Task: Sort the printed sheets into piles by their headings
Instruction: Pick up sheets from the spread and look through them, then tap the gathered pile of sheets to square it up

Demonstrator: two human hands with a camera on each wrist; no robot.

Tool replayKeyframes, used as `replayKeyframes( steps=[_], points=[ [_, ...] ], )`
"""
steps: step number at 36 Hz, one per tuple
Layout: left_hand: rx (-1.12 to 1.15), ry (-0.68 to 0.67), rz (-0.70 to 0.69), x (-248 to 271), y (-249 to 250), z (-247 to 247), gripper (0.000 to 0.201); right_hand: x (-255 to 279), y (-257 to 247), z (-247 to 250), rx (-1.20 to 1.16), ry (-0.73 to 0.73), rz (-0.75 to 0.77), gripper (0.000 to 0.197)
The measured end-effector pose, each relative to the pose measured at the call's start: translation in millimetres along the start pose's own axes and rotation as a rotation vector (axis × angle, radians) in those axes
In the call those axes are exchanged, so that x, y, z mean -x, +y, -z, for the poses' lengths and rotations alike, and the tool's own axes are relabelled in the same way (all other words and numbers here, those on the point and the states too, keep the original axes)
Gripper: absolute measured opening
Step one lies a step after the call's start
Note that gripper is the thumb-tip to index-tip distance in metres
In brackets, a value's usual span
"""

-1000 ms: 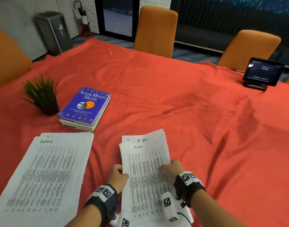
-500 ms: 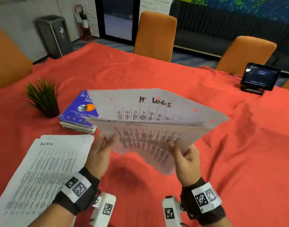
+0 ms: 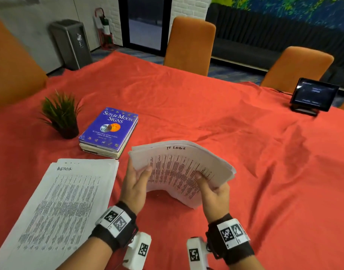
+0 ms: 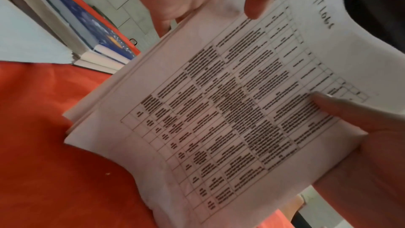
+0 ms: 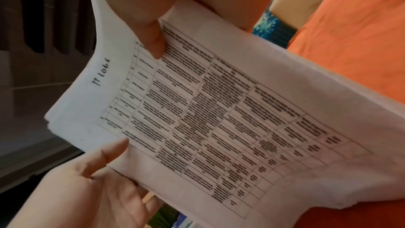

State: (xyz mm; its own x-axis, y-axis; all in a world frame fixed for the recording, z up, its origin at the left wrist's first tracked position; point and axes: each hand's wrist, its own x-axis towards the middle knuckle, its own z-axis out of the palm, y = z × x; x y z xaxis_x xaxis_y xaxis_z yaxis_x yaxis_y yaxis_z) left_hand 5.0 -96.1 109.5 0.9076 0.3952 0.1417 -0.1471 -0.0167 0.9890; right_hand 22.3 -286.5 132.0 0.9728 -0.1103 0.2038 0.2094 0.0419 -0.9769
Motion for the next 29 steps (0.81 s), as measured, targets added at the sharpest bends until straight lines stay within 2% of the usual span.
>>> replayKeyframes(
  steps=[5, 10, 13, 18, 21, 25, 29],
  points=[
    [-0.063, -0.040, 0.117, -7, -15, -1, 0.035, -1, 14, 2, 0.020, 0.100, -0.119, 0.018],
    [-0.090, 0.002, 0.065, -16, 10, 17, 0.030, -4, -6, -16, -0.032, 0.068, -0.053, 0.014],
    [-0.181, 0.068, 0.109, -24, 17, 50, 0.029, -4, -3, -41, -0.011, -0.007, -0.087, 0.016],
    [-0.503, 0.046, 0.356, -33, 6, 134, 0.014, 19, 46, -101, 0.182, -0.303, -0.456, 0.027],
    [-0.673, 0.019, 0.472, -32, -17, 187, 0.015, 41, 67, -142, 0.264, -0.415, -0.595, 0.024],
    [-0.750, 0.104, 0.536, -25, -40, 243, 0.027, 64, 82, -196, 0.339, -0.529, -0.670, 0.030],
    [-0.779, 0.191, 0.596, -23, -54, 274, 0.022, 72, 87, -233, 0.465, -0.615, -0.708, 0.036]
  ],
)
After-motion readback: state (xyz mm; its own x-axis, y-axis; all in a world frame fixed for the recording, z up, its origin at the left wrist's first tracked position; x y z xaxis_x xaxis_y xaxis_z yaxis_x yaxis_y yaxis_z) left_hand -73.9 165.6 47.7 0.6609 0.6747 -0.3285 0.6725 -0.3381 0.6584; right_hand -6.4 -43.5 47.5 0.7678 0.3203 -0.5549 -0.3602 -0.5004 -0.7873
